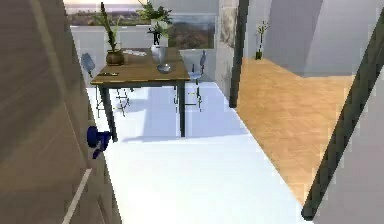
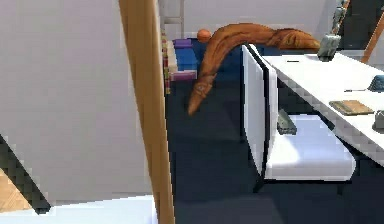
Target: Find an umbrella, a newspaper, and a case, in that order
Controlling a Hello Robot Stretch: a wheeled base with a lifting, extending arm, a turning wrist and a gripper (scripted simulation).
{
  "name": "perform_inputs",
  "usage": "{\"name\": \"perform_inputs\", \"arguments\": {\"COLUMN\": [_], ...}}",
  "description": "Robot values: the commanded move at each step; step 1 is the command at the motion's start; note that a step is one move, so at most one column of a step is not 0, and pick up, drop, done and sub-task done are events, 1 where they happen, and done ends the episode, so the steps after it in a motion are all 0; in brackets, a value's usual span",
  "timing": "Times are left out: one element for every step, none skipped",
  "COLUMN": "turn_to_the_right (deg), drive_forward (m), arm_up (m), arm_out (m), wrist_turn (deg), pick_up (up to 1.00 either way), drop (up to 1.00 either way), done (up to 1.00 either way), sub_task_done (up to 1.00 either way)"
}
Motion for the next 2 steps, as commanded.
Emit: {"name": "perform_inputs", "arguments": {"turn_to_the_right": [0.0,24.0], "drive_forward": [0.60,0.00], "arm_up": [0.00,0.00], "arm_out": [0.00,0.00], "wrist_turn": [0.0,0.0], "pick_up": [0.00,0.00], "drop": [0.00,0.00], "done": [0.00,0.00], "sub_task_done": [0.00,0.00]}}
